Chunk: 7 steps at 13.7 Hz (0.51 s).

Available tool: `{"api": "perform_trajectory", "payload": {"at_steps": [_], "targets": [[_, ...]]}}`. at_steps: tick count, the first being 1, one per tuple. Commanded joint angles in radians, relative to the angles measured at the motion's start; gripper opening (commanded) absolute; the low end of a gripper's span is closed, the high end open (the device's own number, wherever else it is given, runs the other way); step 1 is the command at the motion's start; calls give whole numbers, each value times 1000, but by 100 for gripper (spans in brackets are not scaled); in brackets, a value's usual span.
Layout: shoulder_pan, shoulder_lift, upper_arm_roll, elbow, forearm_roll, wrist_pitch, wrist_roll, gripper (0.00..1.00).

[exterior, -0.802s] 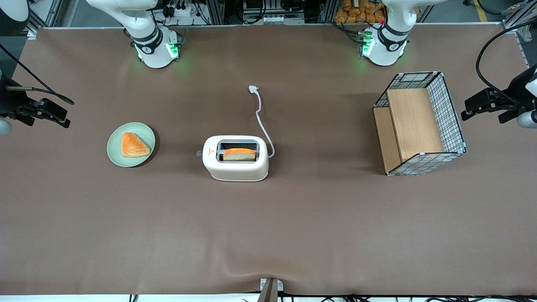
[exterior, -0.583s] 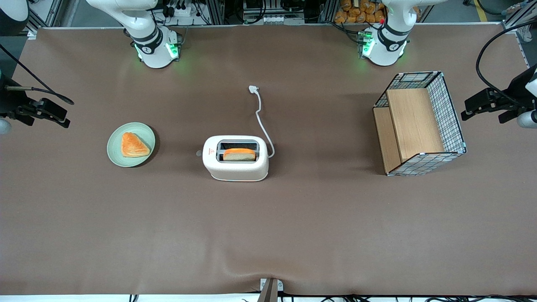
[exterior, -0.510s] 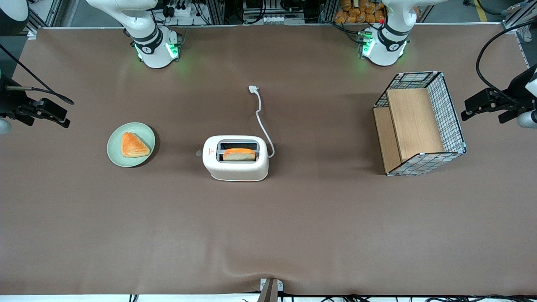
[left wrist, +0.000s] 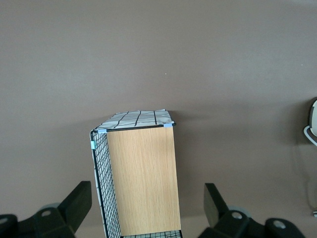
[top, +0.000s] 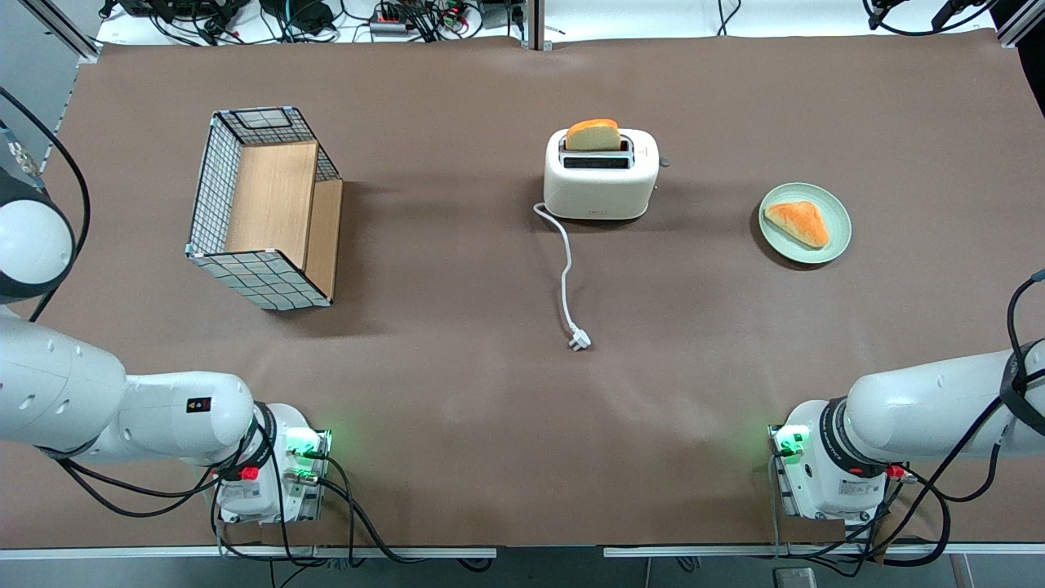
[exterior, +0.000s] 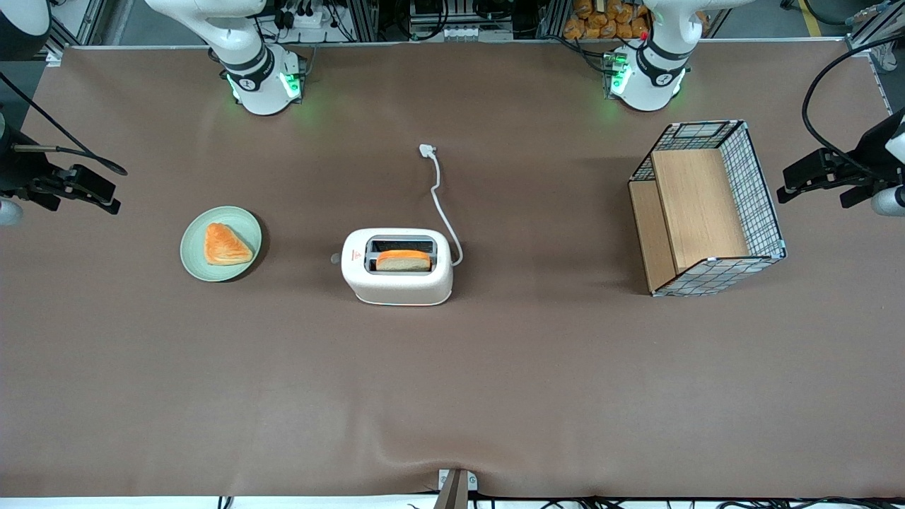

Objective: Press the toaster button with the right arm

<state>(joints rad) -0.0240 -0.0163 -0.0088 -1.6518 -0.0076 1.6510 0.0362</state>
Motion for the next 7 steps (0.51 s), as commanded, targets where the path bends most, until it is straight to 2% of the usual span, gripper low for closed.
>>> {"api": "perform_trajectory", "payload": {"at_steps": [1, 7], "targets": [[19, 18, -5, 18, -15, -36, -1, 100], [71, 53, -3, 17, -14, -43, 4, 100]]}}
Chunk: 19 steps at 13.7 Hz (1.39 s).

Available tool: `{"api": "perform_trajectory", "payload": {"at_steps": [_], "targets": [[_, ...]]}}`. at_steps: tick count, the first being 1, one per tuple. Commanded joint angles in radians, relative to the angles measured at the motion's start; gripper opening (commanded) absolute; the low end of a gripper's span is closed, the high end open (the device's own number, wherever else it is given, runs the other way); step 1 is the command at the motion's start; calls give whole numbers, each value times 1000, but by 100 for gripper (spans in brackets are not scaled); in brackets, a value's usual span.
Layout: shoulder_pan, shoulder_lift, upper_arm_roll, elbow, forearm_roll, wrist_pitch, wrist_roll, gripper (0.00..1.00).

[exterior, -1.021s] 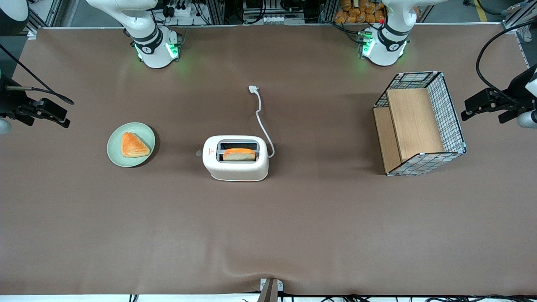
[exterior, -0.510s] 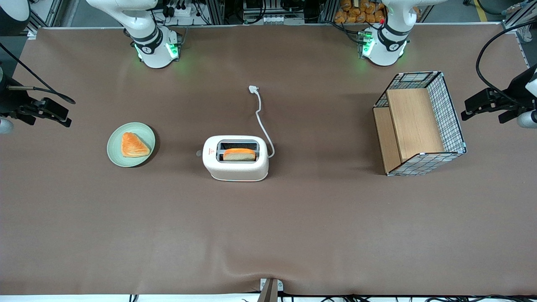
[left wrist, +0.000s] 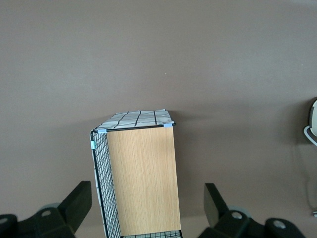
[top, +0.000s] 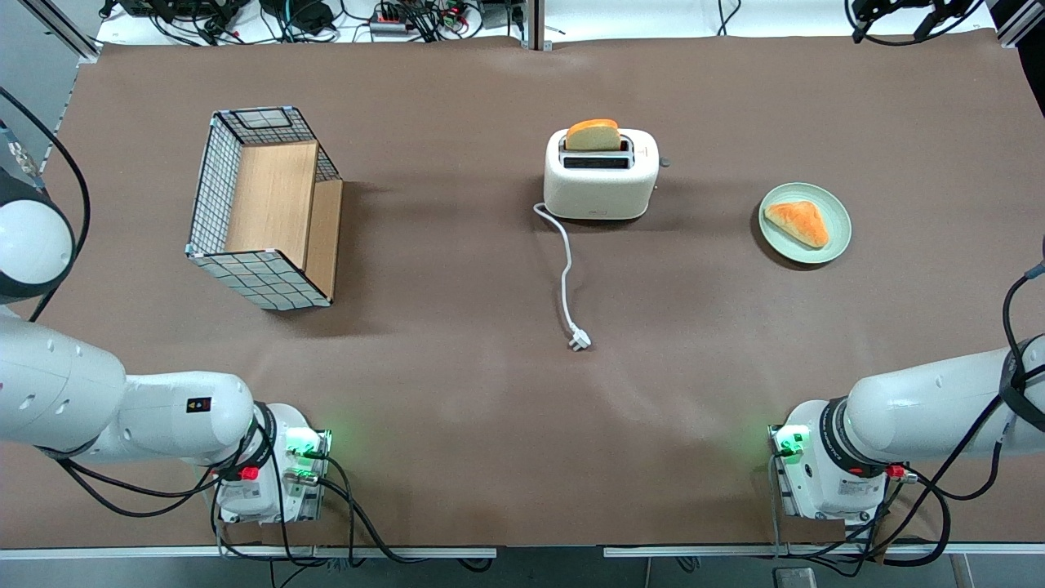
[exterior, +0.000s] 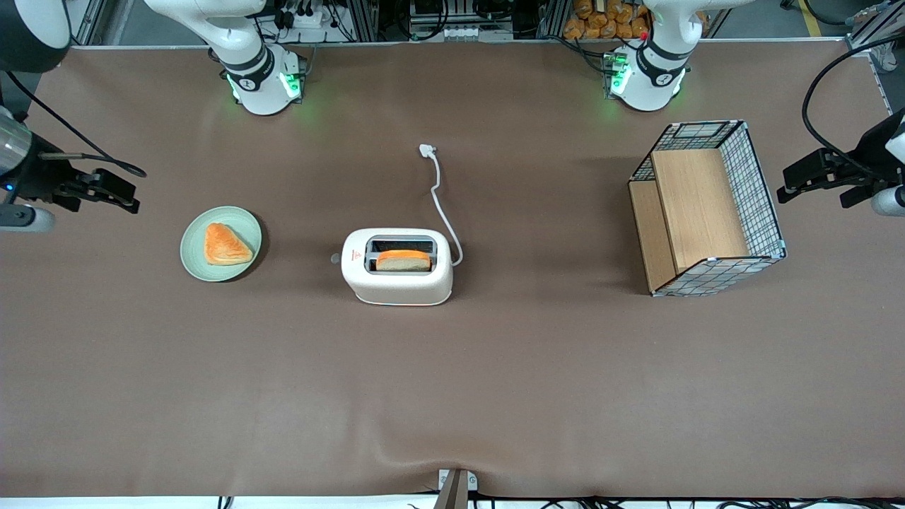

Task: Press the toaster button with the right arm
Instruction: 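Move the right gripper over the plate toward the toaster's side lever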

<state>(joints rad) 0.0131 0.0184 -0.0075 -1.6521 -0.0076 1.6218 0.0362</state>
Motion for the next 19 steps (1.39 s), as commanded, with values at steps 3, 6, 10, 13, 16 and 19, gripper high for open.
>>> {"api": "perform_trajectory", "payload": {"at_steps": [3, 6, 10, 13, 16, 19], "targets": [[44, 81, -5, 15, 58, -4, -1, 100], [44, 135, -6, 18, 141, 13, -2, 100], [82, 207, -5, 12, 178, 76, 14, 62], [100, 241, -5, 6, 248, 107, 30, 26], [200, 250, -6, -32, 248, 168, 167, 0], [264, 264, -5, -93, 248, 260, 250, 0]]}}
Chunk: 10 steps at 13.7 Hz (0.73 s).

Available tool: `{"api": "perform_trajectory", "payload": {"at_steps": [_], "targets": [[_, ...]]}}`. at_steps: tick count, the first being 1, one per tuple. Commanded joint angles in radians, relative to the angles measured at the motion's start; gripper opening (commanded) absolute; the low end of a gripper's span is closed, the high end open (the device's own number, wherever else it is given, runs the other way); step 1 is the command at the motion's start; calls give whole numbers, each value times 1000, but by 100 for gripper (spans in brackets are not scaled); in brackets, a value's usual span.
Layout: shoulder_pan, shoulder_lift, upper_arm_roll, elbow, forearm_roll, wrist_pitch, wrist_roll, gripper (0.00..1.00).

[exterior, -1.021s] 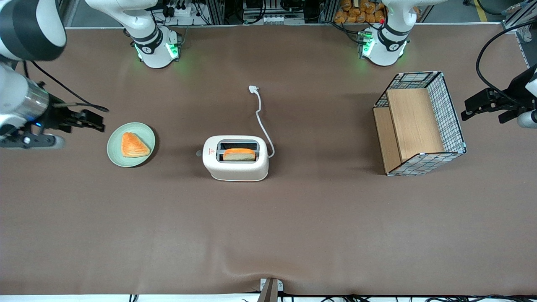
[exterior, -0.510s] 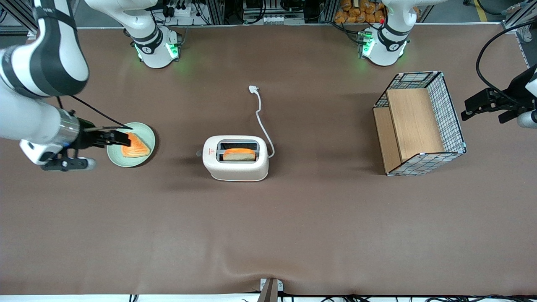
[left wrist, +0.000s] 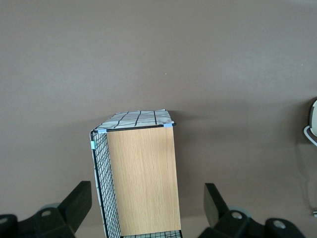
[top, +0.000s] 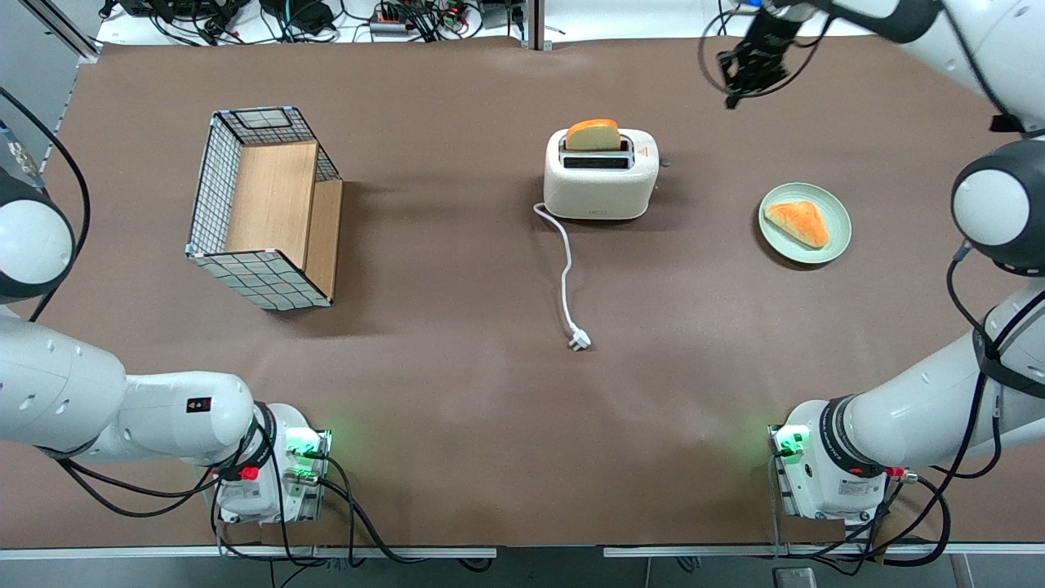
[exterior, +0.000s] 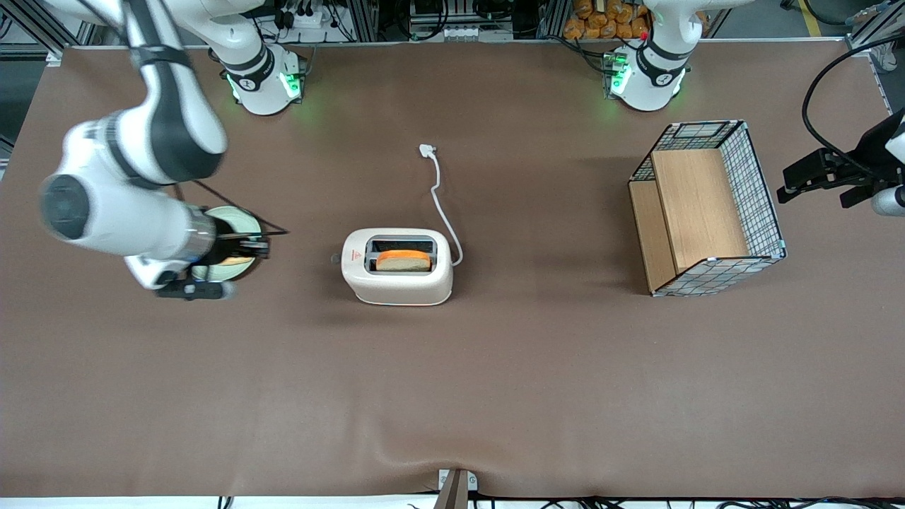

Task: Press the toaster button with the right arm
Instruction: 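Move the right gripper over the plate toward the toaster's side lever, then lower the right gripper onto the toaster's copper lever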

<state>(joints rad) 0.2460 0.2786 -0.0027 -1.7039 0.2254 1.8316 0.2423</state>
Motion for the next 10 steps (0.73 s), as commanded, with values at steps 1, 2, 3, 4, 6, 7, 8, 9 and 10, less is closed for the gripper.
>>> {"api": "perform_trajectory", "payload": {"at_steps": [1, 2, 3, 4, 6, 7, 8, 9, 10], "targets": [[51, 10, -10, -63, 20, 81, 49, 0], [71, 8, -10, -97, 20, 131, 48, 0], [73, 10, -10, -124, 23, 171, 46, 0], [79, 11, -8, -140, 28, 202, 46, 0], [87, 24, -8, -154, 86, 218, 43, 0], [78, 28, -8, -157, 136, 218, 32, 0], [78, 37, -8, -167, 175, 224, 29, 0], [78, 40, -8, -175, 195, 235, 12, 0], [79, 42, -8, -184, 204, 244, -24, 0]]}}
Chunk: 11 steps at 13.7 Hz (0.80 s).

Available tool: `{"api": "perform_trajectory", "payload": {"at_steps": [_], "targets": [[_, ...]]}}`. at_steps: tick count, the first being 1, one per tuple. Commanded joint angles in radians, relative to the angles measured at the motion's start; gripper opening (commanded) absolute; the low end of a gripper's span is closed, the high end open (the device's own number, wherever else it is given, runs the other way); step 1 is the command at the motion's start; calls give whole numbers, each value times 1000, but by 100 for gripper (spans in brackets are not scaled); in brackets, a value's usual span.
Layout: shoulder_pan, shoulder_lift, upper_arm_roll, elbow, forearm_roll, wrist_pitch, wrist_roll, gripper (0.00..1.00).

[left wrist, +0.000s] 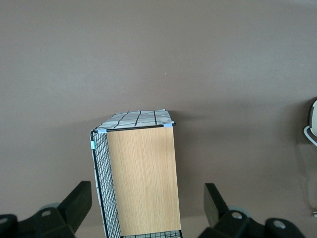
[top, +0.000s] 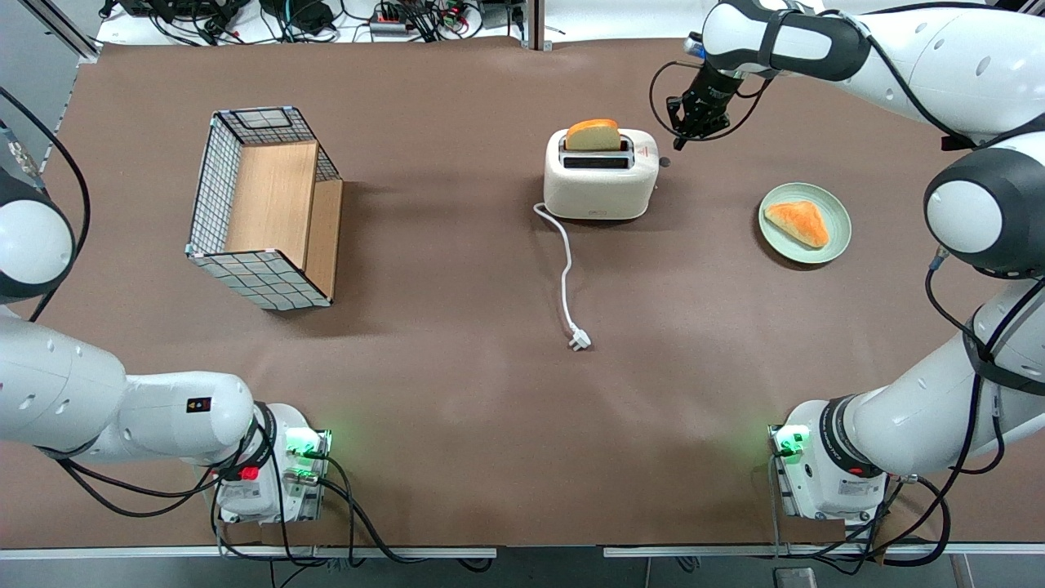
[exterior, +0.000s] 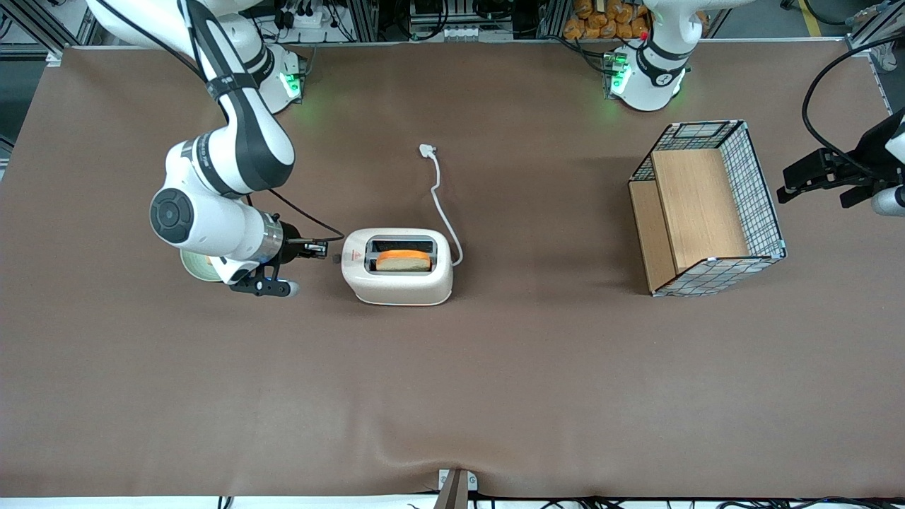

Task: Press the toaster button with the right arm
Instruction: 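Lower the right gripper onto the toaster's copper lever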

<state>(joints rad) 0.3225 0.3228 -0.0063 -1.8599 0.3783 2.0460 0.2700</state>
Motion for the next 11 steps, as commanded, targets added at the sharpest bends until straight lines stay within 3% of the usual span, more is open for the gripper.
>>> {"api": "perform_trajectory", "payload": {"at_steps": [1, 9, 11], "targets": [[3, -1, -4, -31, 57, 28, -77, 0], [-6, 18, -4, -47, 83, 74, -84, 0], [0, 30, -4, -47, 115, 91, -84, 0]]}}
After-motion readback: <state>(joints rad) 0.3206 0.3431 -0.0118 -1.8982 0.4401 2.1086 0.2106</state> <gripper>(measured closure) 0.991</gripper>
